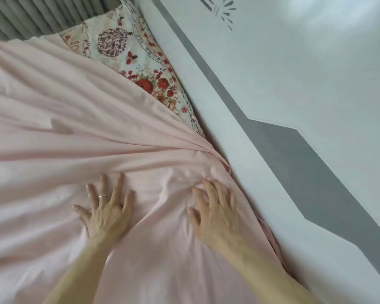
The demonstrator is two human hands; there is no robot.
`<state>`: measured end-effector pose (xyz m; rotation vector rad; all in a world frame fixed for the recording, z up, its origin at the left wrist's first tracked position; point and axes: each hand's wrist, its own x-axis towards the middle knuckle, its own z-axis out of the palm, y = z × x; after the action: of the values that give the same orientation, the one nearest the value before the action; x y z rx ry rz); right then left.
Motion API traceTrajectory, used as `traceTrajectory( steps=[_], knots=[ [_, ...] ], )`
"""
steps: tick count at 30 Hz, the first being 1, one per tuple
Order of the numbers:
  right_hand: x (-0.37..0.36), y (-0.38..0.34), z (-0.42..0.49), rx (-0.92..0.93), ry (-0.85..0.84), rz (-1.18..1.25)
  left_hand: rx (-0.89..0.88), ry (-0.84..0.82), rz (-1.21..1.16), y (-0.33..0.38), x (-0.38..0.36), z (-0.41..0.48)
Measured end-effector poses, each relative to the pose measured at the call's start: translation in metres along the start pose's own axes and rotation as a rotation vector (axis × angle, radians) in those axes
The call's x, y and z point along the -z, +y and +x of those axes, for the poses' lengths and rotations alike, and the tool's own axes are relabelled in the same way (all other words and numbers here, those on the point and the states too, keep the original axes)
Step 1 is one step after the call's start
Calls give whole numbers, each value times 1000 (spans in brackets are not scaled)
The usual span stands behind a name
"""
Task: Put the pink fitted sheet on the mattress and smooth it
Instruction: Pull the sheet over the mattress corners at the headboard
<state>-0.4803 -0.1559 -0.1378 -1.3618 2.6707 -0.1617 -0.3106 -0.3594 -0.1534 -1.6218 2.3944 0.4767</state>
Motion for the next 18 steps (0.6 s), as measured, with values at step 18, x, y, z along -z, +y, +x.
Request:
traceTrajectory(
  steps=[18],
  knots=[
    [23, -85, 218, 347, -189, -311, -68, 194, -60, -27, -20, 33]
  ],
)
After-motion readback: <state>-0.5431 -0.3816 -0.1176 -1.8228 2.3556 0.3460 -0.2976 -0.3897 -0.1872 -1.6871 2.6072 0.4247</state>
